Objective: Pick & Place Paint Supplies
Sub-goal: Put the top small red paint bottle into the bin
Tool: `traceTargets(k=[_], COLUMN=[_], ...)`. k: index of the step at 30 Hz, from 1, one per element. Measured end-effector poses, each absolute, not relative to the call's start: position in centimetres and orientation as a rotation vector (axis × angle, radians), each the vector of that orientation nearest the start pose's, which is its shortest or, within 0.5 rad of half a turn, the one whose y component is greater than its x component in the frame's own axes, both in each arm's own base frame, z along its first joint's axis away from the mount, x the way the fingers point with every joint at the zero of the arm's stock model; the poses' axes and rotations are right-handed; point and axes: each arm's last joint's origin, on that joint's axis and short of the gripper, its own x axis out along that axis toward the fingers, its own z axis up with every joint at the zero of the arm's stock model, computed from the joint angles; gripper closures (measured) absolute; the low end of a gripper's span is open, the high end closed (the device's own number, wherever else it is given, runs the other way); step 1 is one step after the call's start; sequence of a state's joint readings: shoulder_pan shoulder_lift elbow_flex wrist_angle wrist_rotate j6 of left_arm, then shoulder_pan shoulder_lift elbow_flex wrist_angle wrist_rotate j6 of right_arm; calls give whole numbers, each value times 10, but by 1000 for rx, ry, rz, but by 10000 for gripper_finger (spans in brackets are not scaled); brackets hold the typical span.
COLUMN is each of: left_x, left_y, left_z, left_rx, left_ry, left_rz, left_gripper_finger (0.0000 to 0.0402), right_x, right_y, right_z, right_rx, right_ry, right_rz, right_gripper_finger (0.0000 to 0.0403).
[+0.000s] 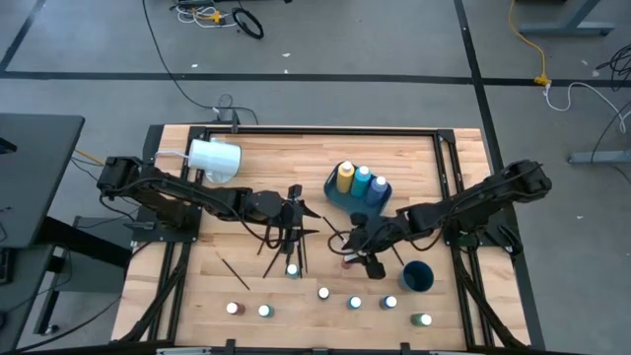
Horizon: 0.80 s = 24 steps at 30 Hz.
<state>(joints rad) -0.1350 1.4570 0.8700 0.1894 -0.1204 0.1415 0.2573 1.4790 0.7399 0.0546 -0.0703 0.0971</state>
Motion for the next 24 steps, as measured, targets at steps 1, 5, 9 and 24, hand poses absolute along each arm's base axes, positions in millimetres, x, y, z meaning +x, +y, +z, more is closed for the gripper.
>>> traceTargets(k=[1,5,9,24], left_x=[314,314,314,314], left_y=[-39,-39,-39,-39], left_z=[243,243,243,243], left_rx=[191,192,204,243], left_ry=[393,394,394,392], left_rz=[-43,-41,-43,-51], left_gripper_finger=[216,218,218,218], right_x=[283,280,280,273], right_y=[76,76,76,69], right_z=[184,180,180,210], right_rx=[28,22,13,-53], right_ry=[702,745,748,665], right_rz=[282,278,280,216], right_gripper_finger=[207,211,226,287])
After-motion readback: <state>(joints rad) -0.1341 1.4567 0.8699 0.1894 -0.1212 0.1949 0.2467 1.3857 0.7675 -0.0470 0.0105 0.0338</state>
